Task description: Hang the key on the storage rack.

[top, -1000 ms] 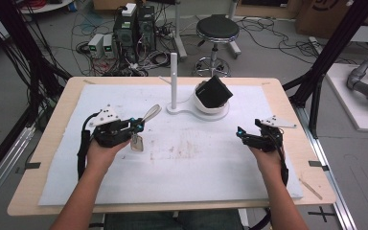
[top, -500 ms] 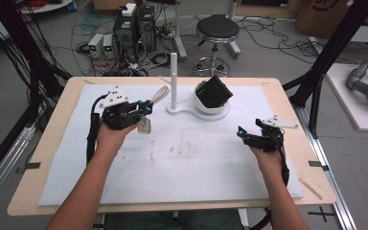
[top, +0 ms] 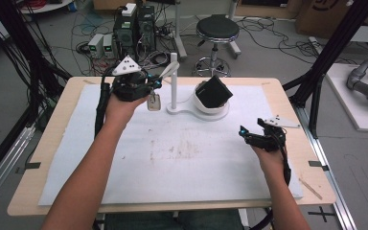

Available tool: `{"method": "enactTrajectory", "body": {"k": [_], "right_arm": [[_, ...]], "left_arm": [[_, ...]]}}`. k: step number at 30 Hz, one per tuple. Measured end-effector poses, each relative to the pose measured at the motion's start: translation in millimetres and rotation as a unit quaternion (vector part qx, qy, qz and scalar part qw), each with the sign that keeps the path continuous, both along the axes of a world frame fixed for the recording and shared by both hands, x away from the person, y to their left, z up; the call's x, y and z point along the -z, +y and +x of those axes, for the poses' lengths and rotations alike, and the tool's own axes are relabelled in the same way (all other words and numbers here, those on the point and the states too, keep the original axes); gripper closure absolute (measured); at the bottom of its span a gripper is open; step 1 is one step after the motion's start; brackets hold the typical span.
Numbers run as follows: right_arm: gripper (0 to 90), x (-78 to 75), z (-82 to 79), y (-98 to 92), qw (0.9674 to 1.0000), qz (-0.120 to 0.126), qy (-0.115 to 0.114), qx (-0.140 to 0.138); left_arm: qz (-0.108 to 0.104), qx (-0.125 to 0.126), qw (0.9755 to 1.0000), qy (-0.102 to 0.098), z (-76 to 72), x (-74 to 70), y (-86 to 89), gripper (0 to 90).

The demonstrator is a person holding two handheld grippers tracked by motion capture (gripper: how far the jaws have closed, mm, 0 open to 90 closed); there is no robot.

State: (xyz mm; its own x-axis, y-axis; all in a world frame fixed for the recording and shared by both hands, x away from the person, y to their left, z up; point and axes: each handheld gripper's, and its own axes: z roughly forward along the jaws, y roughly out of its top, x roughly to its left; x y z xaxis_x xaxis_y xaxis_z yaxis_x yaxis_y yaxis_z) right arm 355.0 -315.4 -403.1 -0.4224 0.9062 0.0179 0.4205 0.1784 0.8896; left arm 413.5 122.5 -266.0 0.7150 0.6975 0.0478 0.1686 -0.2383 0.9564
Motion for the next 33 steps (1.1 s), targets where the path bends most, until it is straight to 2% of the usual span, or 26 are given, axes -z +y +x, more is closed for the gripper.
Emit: {"method": "enactTrajectory", "body": {"k": [6, 8, 16, 18, 33], "right_arm": [[19.7, 0.9, 0.4, -1.9, 1.0000, -0.003, 0.001, 0.000], [19.7, 1.2, 0.7, -2.5, 1.0000, -0.002, 0.001, 0.000], [19.7, 1.1, 0.0, -3.3, 1.0000, -0.002, 0.001, 0.000], [19.7, 1.3, 0.1, -3.8, 1.0000, -0.003, 0.002, 0.000], [19.7, 1.9, 0.3, -2.2, 1.0000, -0.006, 0.004, 0.001]], "left_arm": [[0.011, -0.001, 0.9999, -0.001, 8.5, -2.1, -8.8, 81.3], [0.022, -0.004, 0.9997, 0.004, 10.7, 1.7, -12.4, 81.3], [0.037, -0.015, 0.9990, 0.022, 18.4, 22.4, -18.6, 81.2], [0.035, -0.017, 0.9989, 0.027, 19.8, 26.5, -18.6, 81.3], [0.057, -0.040, 0.9968, 0.037, 29.4, 39.8, -19.2, 81.2]]}}
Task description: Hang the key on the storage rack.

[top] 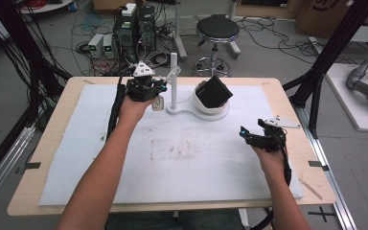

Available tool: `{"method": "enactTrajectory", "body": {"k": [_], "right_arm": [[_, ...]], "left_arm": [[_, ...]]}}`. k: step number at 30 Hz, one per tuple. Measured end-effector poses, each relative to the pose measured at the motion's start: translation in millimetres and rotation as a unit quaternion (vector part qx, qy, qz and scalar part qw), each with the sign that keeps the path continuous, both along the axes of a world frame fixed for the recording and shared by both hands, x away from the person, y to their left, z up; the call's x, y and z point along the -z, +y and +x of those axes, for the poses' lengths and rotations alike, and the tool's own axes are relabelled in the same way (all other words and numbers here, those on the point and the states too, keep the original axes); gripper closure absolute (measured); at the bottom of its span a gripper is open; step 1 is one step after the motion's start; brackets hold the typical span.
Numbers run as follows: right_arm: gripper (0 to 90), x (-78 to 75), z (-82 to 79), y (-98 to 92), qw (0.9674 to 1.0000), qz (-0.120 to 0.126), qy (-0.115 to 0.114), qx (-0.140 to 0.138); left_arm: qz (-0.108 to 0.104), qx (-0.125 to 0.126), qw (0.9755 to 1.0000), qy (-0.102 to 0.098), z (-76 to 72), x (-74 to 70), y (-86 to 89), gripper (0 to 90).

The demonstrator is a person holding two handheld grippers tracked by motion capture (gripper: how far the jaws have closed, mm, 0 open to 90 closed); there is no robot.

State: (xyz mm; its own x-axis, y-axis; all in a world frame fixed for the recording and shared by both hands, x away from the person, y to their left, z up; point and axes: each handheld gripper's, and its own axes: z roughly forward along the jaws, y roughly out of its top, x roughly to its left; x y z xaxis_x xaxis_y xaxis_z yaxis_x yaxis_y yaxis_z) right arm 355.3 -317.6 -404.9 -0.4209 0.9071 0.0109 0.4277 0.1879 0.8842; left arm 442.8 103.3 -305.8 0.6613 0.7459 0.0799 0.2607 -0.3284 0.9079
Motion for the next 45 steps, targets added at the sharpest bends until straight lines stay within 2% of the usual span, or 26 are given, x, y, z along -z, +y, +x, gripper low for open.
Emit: {"method": "enactTrajectory", "body": {"k": [6, 12, 21, 27, 31, 45], "right_arm": [[19.7, 0.2, -0.3, -0.5, 1.0000, 0.001, 0.000, 0.000], [19.7, 0.2, -0.5, -0.7, 1.0000, 0.000, 0.000, -0.002], [19.8, 0.4, -0.4, -1.3, 1.0000, 0.001, 0.000, -0.001], [19.7, 0.2, -0.7, -1.5, 1.0000, 0.001, -0.001, -0.001], [19.7, -0.2, -1.1, -1.9, 1.0000, 0.004, -0.002, 0.000], [19.8, -0.3, -1.1, -2.4, 1.0000, 0.006, -0.003, 0.000]], "left_arm": [[0.018, -0.007, 0.9998, 0.002, 3.0, 5.0, -4.4, 81.2], [0.024, -0.010, 0.9996, 0.008, 5.5, 8.6, -7.9, 81.1], [0.027, -0.011, 0.9995, 0.006, 4.8, 9.0, -9.9, 80.3], [0.037, -0.012, 0.9992, 0.009, 5.2, 10.2, -11.4, 79.8], [0.030, -0.008, 0.9995, 0.010, 5.2, 8.4, -12.1, 81.5], [0.032, -0.007, 0.9994, 0.010, 3.3, 2.6, -12.6, 81.7]]}}
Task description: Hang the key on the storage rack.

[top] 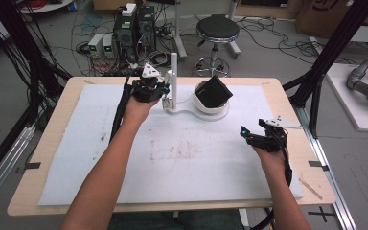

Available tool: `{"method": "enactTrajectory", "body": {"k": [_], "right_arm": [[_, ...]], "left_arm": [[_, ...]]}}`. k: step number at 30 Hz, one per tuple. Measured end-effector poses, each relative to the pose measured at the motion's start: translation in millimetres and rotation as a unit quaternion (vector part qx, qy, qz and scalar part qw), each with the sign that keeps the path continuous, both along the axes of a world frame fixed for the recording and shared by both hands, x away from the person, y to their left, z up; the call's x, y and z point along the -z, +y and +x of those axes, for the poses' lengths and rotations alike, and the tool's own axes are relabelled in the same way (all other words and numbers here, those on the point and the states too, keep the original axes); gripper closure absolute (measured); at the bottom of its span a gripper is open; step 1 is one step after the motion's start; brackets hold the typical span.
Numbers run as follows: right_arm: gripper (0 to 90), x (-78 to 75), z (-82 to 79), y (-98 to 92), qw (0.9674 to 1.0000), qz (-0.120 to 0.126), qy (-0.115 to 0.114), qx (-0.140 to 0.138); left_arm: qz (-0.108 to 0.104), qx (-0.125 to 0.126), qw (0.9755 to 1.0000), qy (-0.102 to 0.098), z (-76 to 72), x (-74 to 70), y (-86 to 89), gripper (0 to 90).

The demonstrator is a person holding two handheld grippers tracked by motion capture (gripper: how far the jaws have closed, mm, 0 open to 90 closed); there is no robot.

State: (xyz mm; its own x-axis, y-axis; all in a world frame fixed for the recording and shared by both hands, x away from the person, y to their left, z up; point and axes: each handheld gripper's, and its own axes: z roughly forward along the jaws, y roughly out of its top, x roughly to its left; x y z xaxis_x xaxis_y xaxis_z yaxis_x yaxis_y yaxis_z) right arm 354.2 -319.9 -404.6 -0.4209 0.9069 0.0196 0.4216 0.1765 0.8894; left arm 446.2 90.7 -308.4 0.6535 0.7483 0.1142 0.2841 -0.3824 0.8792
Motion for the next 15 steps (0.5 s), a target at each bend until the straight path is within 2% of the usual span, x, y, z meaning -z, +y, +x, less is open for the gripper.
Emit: {"method": "enactTrajectory", "body": {"k": [8, 12, 15], "right_arm": [[19.7, -0.2, -0.4, 0.7, 1.0000, 0.000, 0.001, -0.001], [19.7, -0.2, -0.2, 0.4, 1.0000, 0.001, 0.001, -0.001], [19.7, -0.2, -0.3, 0.6, 1.0000, 0.001, 0.001, -0.002]], "left_arm": [[0.010, 0.003, 0.9999, 0.005, -0.1, -7.5, -2.0, 81.8], [0.016, -0.005, 0.9998, 0.014, -1.3, -11.5, -2.9, 81.8], [0.033, -0.011, 0.9991, 0.022, -1.2, -12.8, -3.9, 81.9]]}}
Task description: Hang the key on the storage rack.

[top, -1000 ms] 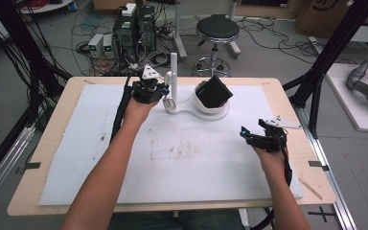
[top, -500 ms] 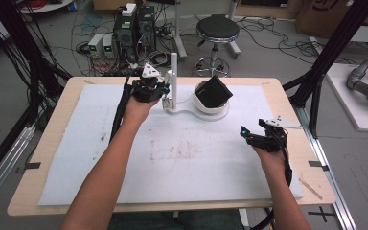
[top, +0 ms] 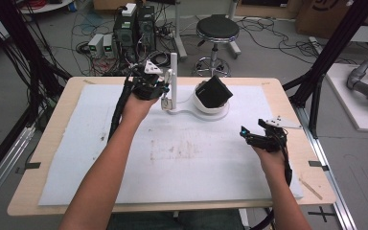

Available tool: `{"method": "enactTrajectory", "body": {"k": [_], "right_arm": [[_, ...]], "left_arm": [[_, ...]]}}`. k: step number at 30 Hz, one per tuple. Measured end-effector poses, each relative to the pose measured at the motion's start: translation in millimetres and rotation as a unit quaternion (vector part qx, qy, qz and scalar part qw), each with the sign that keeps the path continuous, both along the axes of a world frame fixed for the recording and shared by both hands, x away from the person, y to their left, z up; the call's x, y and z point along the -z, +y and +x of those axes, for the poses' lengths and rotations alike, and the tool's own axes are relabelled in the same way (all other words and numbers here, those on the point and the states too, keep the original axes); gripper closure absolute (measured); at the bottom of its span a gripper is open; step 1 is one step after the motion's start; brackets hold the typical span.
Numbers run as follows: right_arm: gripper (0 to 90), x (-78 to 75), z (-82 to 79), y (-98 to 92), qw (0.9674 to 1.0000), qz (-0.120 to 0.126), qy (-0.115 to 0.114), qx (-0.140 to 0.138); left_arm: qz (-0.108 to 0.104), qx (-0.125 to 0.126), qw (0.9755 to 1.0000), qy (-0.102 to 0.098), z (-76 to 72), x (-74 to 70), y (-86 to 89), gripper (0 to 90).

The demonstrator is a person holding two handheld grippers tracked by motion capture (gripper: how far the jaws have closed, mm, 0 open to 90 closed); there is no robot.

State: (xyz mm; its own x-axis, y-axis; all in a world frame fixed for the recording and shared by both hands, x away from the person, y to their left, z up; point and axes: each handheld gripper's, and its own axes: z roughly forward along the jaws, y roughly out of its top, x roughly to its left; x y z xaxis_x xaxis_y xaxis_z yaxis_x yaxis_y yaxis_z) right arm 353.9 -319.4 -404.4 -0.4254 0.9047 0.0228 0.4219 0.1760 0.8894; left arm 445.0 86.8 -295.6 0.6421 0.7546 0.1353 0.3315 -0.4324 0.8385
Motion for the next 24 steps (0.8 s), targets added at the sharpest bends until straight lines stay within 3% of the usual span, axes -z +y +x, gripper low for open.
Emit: {"method": "enactTrajectory", "body": {"k": [9, 16, 24], "right_arm": [[19.7, -0.1, -0.1, -0.5, 1.0000, 0.002, -0.001, 0.000], [19.8, -0.8, -0.8, -0.7, 1.0000, 0.004, -0.002, 0.000], [19.8, -0.3, -0.2, -2.5, 1.0000, 0.004, -0.001, 0.000]], "left_arm": [[0.033, -0.002, 0.9989, 0.033, -0.4, -17.3, -11.3, 81.9], [0.074, -0.029, 0.9946, 0.068, 5.6, -23.6, -25.2, 81.9], [0.107, -0.060, 0.9886, 0.087, 15.8, -26.0, -35.9, 82.0]]}}
